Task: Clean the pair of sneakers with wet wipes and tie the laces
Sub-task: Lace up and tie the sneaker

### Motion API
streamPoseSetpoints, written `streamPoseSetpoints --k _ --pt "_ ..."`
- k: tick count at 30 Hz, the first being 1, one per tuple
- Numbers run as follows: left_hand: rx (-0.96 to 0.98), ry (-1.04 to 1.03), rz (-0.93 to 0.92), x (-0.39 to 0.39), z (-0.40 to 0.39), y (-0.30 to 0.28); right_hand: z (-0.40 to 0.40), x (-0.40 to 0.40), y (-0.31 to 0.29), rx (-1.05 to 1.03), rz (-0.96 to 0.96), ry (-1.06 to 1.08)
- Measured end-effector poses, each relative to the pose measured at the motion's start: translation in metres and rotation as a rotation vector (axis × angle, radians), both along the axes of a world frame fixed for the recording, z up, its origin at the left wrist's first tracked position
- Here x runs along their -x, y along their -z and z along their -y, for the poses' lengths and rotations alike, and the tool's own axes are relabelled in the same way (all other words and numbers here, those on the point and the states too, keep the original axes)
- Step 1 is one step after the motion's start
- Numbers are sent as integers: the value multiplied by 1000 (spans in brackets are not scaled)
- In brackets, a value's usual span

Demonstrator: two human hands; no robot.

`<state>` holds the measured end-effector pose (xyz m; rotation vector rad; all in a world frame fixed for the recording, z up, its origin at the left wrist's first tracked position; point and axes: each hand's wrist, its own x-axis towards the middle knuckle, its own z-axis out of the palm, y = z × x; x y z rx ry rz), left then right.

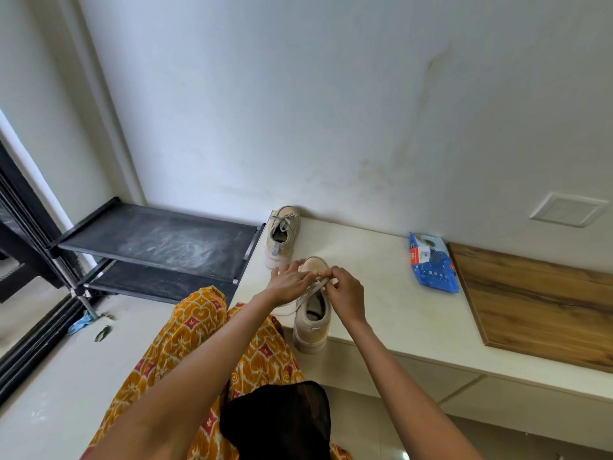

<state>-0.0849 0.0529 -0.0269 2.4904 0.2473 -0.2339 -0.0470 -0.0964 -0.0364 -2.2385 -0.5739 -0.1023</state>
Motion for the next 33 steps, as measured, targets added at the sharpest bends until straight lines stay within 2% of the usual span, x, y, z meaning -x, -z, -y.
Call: streamPoseSetpoints --k 1,3,4,6,8,9,11,13,17,21,24,26,29,31,33 --pt "10 -39 16 0 2 2 0 0 0 -1 4 -7" --pt "191 -266 101 -2 4 2 1 -1 1 1 14 -23" --pt "348 -410 158 -4 3 1 1 -1 1 3 18 -30" --pt "782 -663 258 -8 1 -2 2 -1 3 4 10 -33" --pt "1195 -824 321 -11 -7 -5 4 -1 5 -25 -27 -27" --pt "1341 -855 354 -11 -12 -6 5 -1 6 -57 -54 -24" --pt "1460 -854 398 -9 -18 -9 6 -1 6 -176 -148 -6" --pt "1396 -835 377 -8 -21 -9 8 1 4 -353 -281 45" --pt "1111 -779 320 -2 -32 3 18 9 7 -636 -508 152" --pt "834 -761 265 4 -38 15 31 10 15 -842 -629 296" --pt "592 -588 183 3 -36 16 41 2 10 -962 -653 391" --pt "319 -401 121 -2 -31 13 48 -8 8 -917 -612 383" --pt "-81 -229 89 -10 -21 5 52 -23 5 -643 -546 260" --pt "-199 -192 127 -12 -14 1 52 -29 5 -345 -462 142" --pt "-239 -129 176 -14 -9 -4 47 -29 3 -63 -300 54"
